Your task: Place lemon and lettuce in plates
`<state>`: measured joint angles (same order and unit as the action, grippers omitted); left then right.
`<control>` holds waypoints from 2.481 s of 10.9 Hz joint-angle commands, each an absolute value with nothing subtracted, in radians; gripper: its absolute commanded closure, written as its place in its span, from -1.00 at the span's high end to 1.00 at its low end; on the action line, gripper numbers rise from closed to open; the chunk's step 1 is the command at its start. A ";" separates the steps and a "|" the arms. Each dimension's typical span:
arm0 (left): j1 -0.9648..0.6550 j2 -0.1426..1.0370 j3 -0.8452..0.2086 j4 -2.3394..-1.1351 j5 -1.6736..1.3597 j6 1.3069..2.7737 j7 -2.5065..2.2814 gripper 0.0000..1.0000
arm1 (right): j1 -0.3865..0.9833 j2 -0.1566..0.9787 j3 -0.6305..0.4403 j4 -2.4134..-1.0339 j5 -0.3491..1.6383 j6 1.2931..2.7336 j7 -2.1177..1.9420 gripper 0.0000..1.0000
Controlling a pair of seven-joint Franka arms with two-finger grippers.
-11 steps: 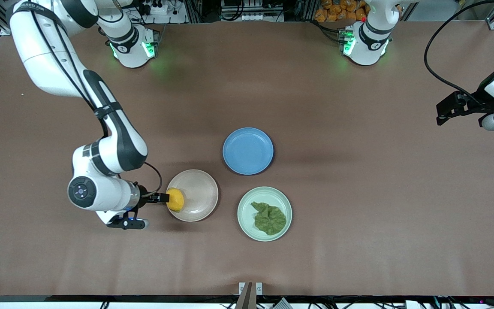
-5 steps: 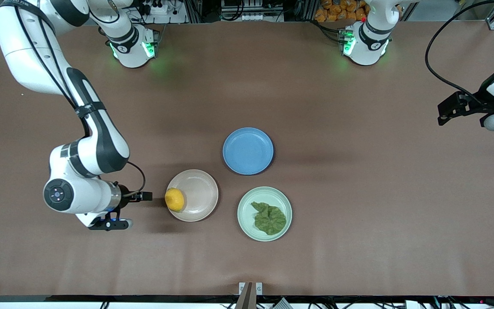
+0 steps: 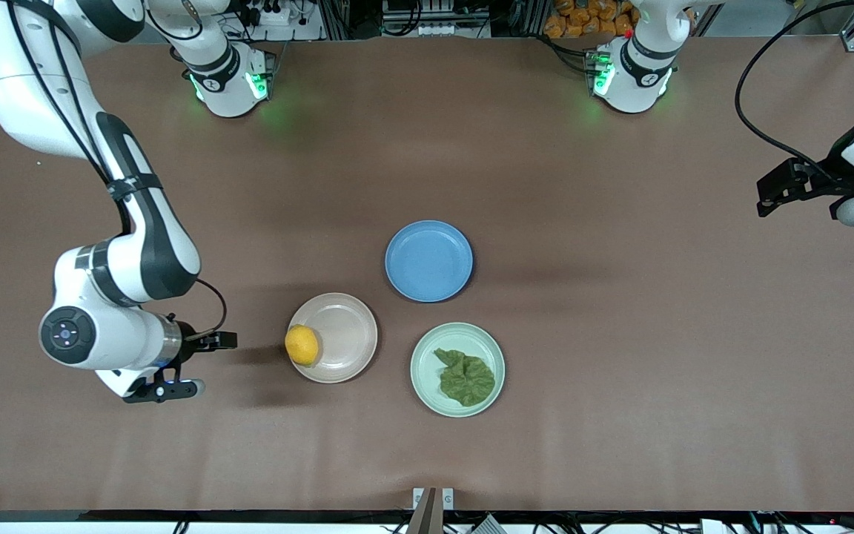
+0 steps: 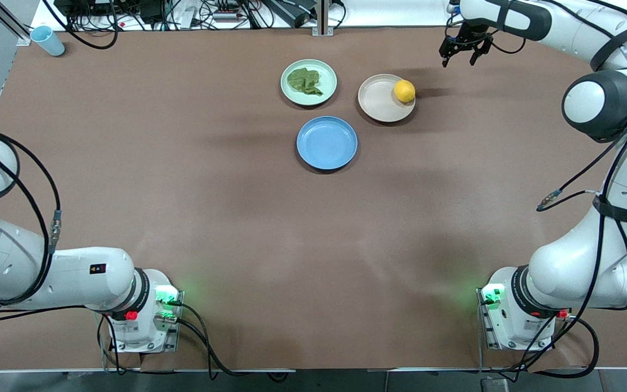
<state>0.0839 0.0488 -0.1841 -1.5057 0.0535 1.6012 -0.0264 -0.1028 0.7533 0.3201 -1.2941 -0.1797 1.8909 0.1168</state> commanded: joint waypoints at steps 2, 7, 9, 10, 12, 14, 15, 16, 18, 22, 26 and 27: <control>0.089 0.034 -0.189 -1.508 0.057 1.597 -0.002 1.00 | -0.138 0.694 0.303 -1.311 -0.198 1.875 -0.013 1.00; 0.087 0.035 -0.189 -1.506 0.057 1.597 -0.005 1.00 | -0.094 0.513 0.184 -1.446 -0.190 1.873 -0.078 1.00; 0.089 0.035 -0.189 -1.506 0.057 1.597 -0.006 1.00 | -0.100 0.436 0.176 -1.521 -0.190 1.873 -0.077 1.00; 0.089 0.035 -0.189 -1.508 0.057 1.597 -0.006 1.00 | -0.097 0.405 0.164 -1.548 -0.174 1.871 -0.077 1.00; 0.087 0.037 -0.189 -1.506 0.057 1.598 -0.006 1.00 | -0.100 0.338 0.146 -1.606 -0.103 1.850 -0.083 1.00; 0.083 0.037 -0.189 -1.502 0.057 1.597 -0.003 1.00 | -0.092 0.290 0.135 -1.608 -0.101 1.771 -0.081 1.00; 0.083 0.037 -0.189 -1.502 0.057 1.597 -0.006 1.00 | -0.091 0.269 0.130 -1.606 -0.101 1.729 -0.081 1.00; 0.083 0.037 -0.189 -1.500 0.057 1.597 -0.005 1.00 | -0.095 0.246 0.130 -1.606 -0.100 1.692 -0.081 1.00; 0.084 0.035 -0.189 -1.500 0.057 1.597 -0.002 1.00 | -0.097 0.209 0.126 -1.598 -0.100 1.626 -0.083 1.00; 0.087 0.035 -0.189 -1.502 0.057 1.597 0.000 1.00 | -0.092 0.124 0.103 -1.580 -0.100 1.559 -0.083 1.00; 0.083 0.037 -0.189 -1.505 0.057 1.597 0.000 1.00 | -0.090 0.104 0.061 -1.516 -0.100 1.494 -0.097 1.00; 0.083 0.037 -0.189 -1.500 0.058 1.597 0.000 1.00 | -0.098 0.092 0.060 -1.516 -0.095 1.496 -0.097 1.00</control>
